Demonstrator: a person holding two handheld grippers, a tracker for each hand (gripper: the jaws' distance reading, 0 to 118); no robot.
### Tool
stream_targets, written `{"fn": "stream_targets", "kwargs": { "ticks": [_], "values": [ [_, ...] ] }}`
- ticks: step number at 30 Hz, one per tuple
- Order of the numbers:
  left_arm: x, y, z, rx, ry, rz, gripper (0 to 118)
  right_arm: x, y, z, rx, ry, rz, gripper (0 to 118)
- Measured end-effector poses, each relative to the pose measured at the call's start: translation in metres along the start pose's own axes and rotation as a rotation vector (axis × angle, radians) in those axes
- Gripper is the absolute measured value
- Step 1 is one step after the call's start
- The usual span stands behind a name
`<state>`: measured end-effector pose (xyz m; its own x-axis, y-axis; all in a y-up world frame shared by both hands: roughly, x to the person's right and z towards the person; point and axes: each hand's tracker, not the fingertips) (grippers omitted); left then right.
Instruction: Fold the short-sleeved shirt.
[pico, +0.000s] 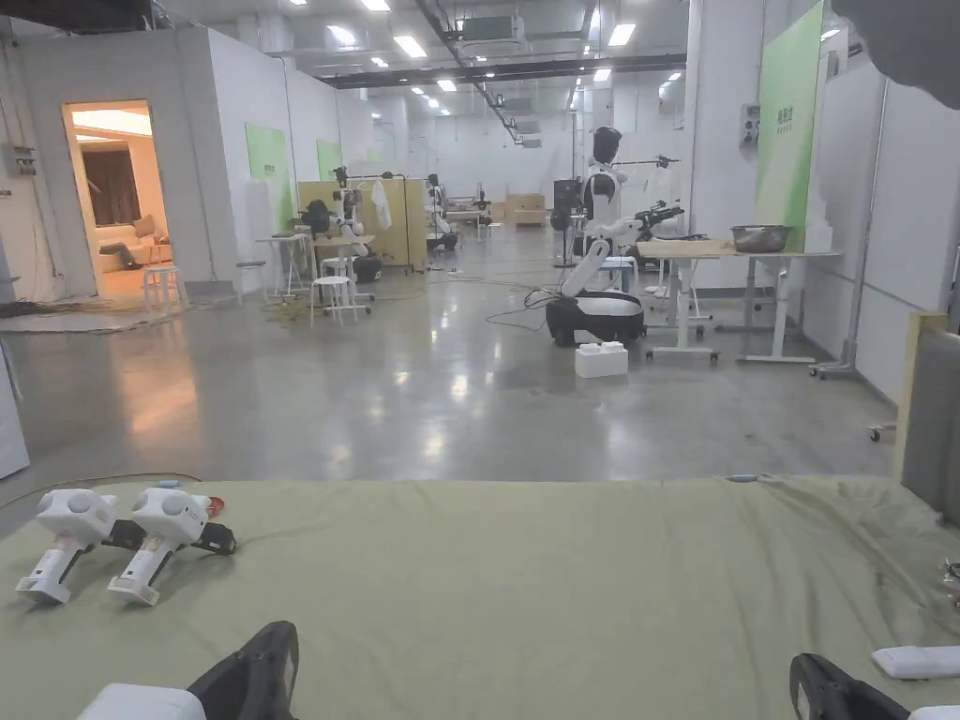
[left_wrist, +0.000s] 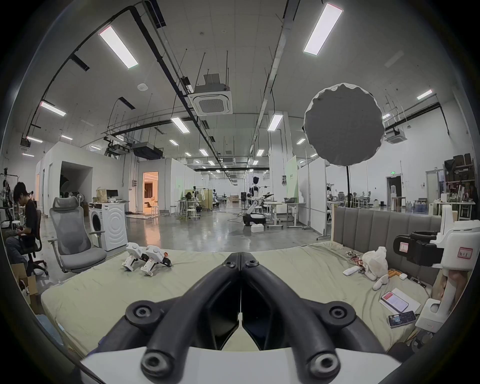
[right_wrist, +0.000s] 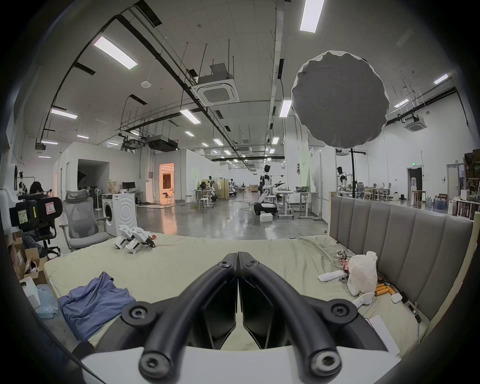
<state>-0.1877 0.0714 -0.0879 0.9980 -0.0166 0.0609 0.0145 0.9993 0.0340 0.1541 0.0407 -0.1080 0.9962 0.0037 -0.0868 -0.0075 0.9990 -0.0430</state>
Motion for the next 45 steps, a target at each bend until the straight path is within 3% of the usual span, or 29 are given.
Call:
{"fn": "stream_targets", "kwargs": {
  "ticks": [7, 10, 11, 13, 15, 17, 20, 22, 24, 26, 28, 31, 33, 35, 36, 38, 45],
  "values": [
    [-0.002, 0.003, -0.003, -0.008, 0.016, -0.064, 0, 0.001, 0.002, 0.0, -0.01, -0.021, 0.055, 0],
    [0.001, 0.002, -0.006, -0.012, 0.011, -0.217, 0, -0.003, 0.002, -0.001, -0.019, -0.027, 0.183, 0],
    [0.003, -0.002, -0.006, -0.022, 0.002, -0.32, 0, -0.006, 0.001, -0.002, -0.022, -0.031, 0.266, 0],
    [0.009, -0.01, -0.01, -0.049, 0.011, -0.63, 0, -0.016, -0.006, -0.002, -0.031, -0.03, 0.564, 0],
    [0.018, -0.034, -0.009, -0.05, 0.026, -1.04, 0, -0.026, -0.022, -0.004, -0.053, -0.044, 0.911, 0],
    [0.021, -0.067, -0.009, -0.077, 0.022, -1.454, 0, -0.028, -0.045, -0.004, -0.065, -0.01, 1.204, 0],
    [0.012, -0.122, -0.005, -0.067, -0.009, -1.886, 0, -0.027, -0.08, 0.002, -0.081, 0.061, 1.535, 0],
    [0.008, -0.139, 0.001, -0.113, -0.118, -1.893, 0, -0.021, -0.094, 0.007, -0.075, 0.126, 1.638, 0],
    [0.012, -0.137, 0.005, -0.212, -0.195, -1.616, 0, -0.022, -0.099, 0.009, -0.069, 0.145, 1.663, 0],
    [0.015, -0.12, -0.002, -0.226, -0.134, -1.367, 0, -0.021, -0.092, 0.008, -0.043, 0.124, 1.62, 0],
    [0.012, -0.085, -0.008, -0.186, -0.056, -1.054, 0, -0.024, -0.07, 0.002, -0.027, 0.058, 1.395, 0],
    [-0.007, -0.03, -0.014, -0.15, -0.049, -0.438, 0, -0.01, -0.027, -0.005, -0.021, -0.017, 0.907, 0],
    [-0.031, -0.013, -0.011, -0.107, -0.115, -0.023, 0, 0.007, -0.008, -0.008, -0.026, -0.085, 0.537, 0],
    [-0.052, -0.015, -0.011, -0.065, -0.123, 0.253, 0, 0.026, -0.003, -0.005, -0.031, -0.107, 0.18, 0],
    [-0.052, -0.017, -0.01, -0.047, -0.093, 0.286, 0, 0.035, -0.007, -0.003, -0.035, -0.097, 0.031, 0],
    [-0.054, -0.021, -0.008, -0.036, -0.076, 0.264, 0, 0.043, -0.014, -0.001, -0.045, -0.089, -0.095, 0],
    [-0.044, -0.018, -0.006, -0.051, -0.106, 0.187, 0, 0.038, -0.017, -0.001, -0.057, -0.073, -0.069, 0]
  ]
}}
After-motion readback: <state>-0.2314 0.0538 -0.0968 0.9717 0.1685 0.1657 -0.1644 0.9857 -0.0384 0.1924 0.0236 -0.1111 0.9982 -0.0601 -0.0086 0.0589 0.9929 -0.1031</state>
